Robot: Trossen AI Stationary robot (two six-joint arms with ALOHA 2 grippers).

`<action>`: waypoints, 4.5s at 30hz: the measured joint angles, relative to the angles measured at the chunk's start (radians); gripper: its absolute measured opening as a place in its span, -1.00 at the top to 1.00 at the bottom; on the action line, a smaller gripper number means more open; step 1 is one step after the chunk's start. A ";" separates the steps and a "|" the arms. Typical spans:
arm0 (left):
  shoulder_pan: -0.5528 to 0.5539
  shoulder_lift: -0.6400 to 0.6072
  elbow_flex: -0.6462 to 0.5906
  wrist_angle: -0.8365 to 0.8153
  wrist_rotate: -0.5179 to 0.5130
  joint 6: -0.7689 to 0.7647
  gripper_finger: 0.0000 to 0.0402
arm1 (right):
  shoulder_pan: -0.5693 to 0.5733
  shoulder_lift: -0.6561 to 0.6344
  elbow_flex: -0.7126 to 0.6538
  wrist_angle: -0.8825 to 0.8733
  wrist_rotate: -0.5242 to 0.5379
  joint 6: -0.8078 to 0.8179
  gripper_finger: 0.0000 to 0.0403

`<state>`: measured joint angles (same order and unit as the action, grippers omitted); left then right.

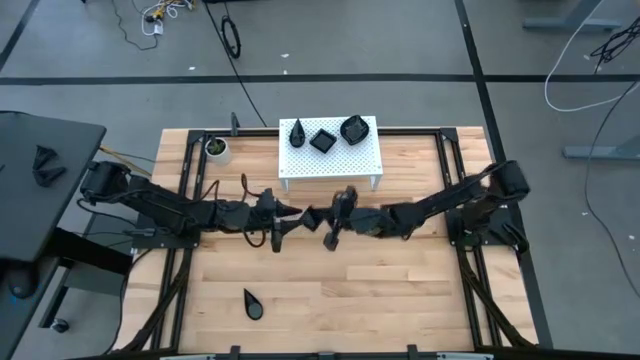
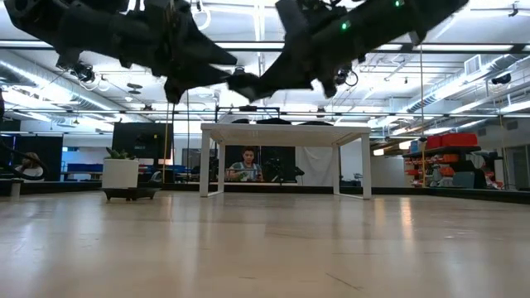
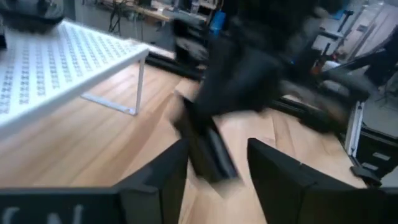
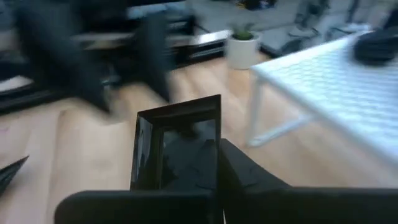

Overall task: Pick & Place Mini shaped plates
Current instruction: Stack the black square plate on top of the other black square plate on the shelf

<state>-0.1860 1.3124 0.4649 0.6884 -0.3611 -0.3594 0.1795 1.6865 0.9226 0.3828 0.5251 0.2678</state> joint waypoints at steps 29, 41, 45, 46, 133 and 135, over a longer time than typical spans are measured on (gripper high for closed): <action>-0.071 -0.035 0.000 -0.133 -0.036 -0.037 0.12 | -0.755 0.072 0.506 -0.717 -0.701 -0.093 0.56; -0.095 -0.038 0.000 -0.247 -0.038 -0.052 0.12 | -0.714 0.050 0.506 -0.693 -0.661 -0.138 0.21; -0.094 -0.074 0.000 -0.420 -0.044 -0.163 0.12 | -0.654 0.044 0.506 -0.701 -0.583 -0.187 0.23; -0.094 -0.090 0.000 -0.486 -0.045 -0.200 0.12 | -0.631 0.040 0.506 -0.698 -0.579 -0.193 0.25; -0.010 -0.232 -0.257 -0.042 -0.032 -0.177 0.79 | -0.029 0.318 0.224 0.144 -0.065 -0.104 0.95; -0.010 -0.233 -0.256 0.018 -0.029 -0.136 0.68 | -0.029 0.301 0.225 0.085 -0.088 -0.077 0.93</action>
<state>-0.1958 1.0791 0.2094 0.7063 -0.3898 -0.4951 0.1509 1.9877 1.1473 0.4677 0.4370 0.1908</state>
